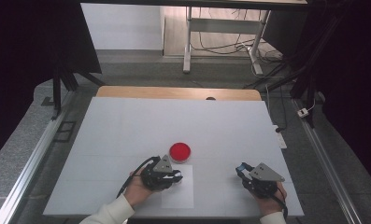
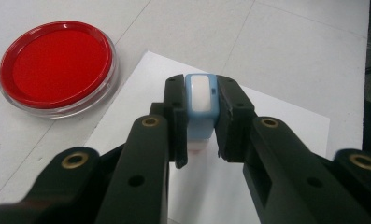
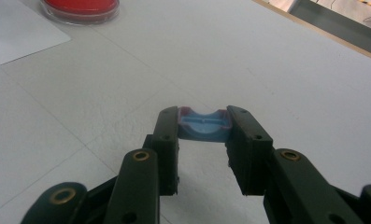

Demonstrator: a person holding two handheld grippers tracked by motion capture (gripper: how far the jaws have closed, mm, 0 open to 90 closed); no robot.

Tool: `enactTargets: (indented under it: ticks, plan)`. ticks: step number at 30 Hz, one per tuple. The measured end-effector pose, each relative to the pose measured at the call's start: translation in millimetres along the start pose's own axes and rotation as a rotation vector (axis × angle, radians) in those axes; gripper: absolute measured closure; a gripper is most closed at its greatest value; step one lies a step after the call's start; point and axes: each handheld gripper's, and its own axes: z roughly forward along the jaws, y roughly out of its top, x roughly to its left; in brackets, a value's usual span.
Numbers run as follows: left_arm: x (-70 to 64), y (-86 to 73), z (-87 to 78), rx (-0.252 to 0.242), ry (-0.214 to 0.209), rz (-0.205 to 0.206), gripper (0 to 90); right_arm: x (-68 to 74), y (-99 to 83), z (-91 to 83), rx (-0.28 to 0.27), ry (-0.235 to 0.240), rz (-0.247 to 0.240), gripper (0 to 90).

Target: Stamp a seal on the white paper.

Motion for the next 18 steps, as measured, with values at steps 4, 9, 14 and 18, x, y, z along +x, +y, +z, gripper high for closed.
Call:
enactTargets:
  ticks: [4,9,14,18]
  plan:
    - [-0.4,1.3,0.2,0.008,0.002,0.0,75.4,0.0,0.0,0.2,0.0,0.0,0.0,65.0]
    - [-1.1,3.3,0.0,0.028,0.009,0.012,75.6,0.1,0.1,0.1,0.0,-0.001,0.0,65.0]
    - [-2.5,5.9,0.2,0.048,0.019,0.018,75.6,0.3,0.0,0.4,-0.002,0.0,0.001,65.1]
    - [-2.5,6.4,1.5,0.064,0.02,0.016,75.7,0.3,0.1,0.3,-0.002,-0.001,0.001,65.0]
